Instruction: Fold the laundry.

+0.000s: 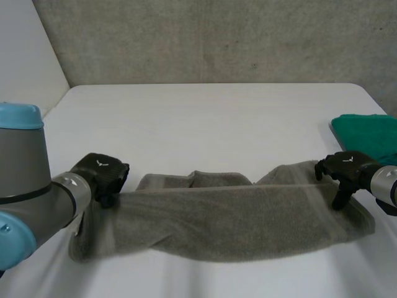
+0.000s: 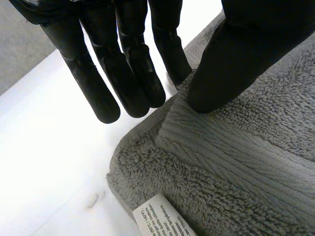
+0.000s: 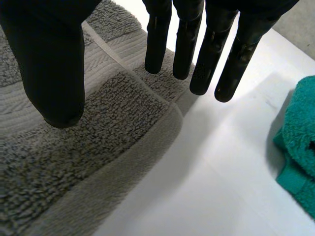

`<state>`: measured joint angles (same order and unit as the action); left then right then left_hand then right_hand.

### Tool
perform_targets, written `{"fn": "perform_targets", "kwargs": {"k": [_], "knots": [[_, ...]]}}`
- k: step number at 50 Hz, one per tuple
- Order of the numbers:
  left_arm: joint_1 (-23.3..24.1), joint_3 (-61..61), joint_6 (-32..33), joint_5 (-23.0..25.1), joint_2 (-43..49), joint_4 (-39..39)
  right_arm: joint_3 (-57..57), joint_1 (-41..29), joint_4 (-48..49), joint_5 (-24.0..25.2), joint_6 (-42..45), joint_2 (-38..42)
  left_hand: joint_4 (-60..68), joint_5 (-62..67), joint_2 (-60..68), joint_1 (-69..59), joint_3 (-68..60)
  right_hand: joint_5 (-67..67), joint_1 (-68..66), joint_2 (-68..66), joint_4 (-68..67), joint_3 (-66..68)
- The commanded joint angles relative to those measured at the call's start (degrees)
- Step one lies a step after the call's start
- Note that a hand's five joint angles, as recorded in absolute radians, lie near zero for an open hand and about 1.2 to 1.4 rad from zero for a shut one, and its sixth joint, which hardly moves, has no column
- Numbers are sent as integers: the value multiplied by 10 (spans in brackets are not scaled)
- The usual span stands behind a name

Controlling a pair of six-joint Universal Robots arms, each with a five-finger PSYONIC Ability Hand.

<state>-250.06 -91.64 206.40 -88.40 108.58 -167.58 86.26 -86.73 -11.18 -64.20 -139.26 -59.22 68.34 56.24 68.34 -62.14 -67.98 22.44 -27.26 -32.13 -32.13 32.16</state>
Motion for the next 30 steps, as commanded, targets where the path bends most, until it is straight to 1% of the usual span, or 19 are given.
{"fn": "perform_targets", "kwargs": {"k": [1, 5, 8, 9, 10, 12, 17, 18, 21, 24, 26, 30], "knots": [[4, -19, 1, 1, -24, 1, -13, 1, -27, 3, -3, 26, 117, 138, 117, -179, -120, 69, -121, -72, -72, 72], [4, -31, 2, 1, -24, 2, -20, 0, -27, 3, -4, 32, 117, 138, 117, -179, -120, 62, -114, -66, -66, 65], [4, -39, 2, 1, -25, 2, -22, 0, -27, 4, -4, 33, 117, 138, 117, -179, -120, 106, -158, -109, -109, 109], [5, -39, 2, 1, -26, 2, -22, 0, -26, 4, -4, 33, 117, 138, 117, -179, -120, 158, -210, -161, -161, 161], [4, -41, 2, 2, -28, 1, -23, 0, -24, 4, -5, 32, 117, 138, 117, -179, -120, 306, -358, -310, -310, 309], [4, -39, 2, 2, -32, 0, -24, -1, -21, 4, -7, 30, 117, 138, 117, -179, -120, 465, -517, -468, -468, 468], [-4, -23, 3, 2, -35, -25, -41, -6, -11, 4, -13, 24, 117, 138, 117, -179, -120, 476, -527, -479, -479, 478], [-6, -13, 3, 2, -34, -40, -43, -9, -10, 5, -13, 23, 117, 138, 117, -179, -120, 476, -527, -479, -479, 478], [-9, 8, 4, 1, -28, -66, -66, -38, -3, 5, -14, 13, 117, 138, 117, -179, -120, 476, -527, -479, -479, 478], [-10, 55, 5, 1, -7, -100, -100, -57, 3, -1, -23, 5, 117, 138, 117, -179, -120, 476, -527, -479, -479, 478], [-12, 100, 8, -3, 17, -115, -144, -70, 2, -6, -52, 2, 117, 138, 117, -179, -120, 476, -527, -479, -479, 478], [-17, 155, 12, -8, 34, -117, -205, -78, -14, -8, -110, 5, 117, 138, 117, -179, -120, 476, -527, -479, -479, 478]]}}
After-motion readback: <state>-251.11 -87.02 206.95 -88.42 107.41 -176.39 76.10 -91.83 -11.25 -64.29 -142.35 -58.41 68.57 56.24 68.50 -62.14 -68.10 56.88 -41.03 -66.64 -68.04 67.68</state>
